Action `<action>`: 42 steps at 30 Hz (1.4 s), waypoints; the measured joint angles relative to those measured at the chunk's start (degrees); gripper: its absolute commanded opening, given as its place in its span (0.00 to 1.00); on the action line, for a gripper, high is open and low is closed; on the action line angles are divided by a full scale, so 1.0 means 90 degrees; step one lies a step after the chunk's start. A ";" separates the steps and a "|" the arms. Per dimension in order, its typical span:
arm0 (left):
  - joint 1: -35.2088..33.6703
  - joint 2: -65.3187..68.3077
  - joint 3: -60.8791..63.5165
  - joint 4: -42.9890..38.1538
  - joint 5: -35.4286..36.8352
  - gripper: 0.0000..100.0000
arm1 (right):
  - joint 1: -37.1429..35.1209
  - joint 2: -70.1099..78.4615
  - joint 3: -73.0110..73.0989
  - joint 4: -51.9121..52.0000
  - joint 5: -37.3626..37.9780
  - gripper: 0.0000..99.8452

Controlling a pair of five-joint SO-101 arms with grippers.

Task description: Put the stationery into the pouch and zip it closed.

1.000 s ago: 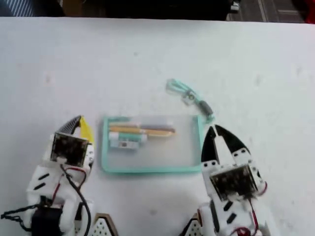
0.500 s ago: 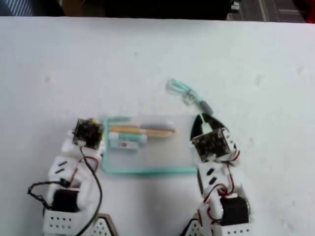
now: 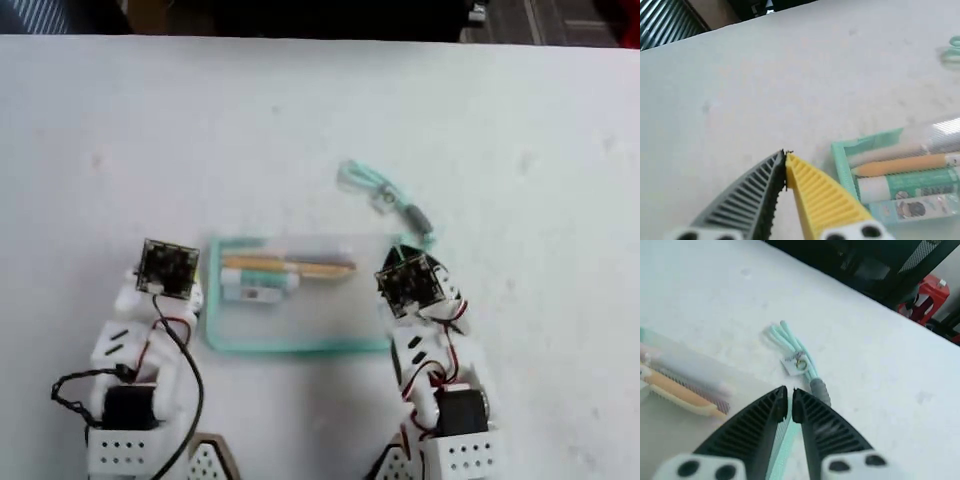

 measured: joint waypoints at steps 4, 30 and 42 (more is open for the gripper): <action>0.0176 0.0000 0.0000 0.0469 0.0000 0.02 | 0.0000 0.0000 0.0000 0.1065 0.0000 0.02; 0.0176 0.0000 0.0000 0.3253 0.0000 0.02 | 0.0010 -0.0088 0.0000 0.3624 0.0000 0.02; 0.0176 0.0000 0.0000 0.3253 0.0000 0.02 | 0.0205 -0.0088 0.0000 0.3624 -0.0879 0.02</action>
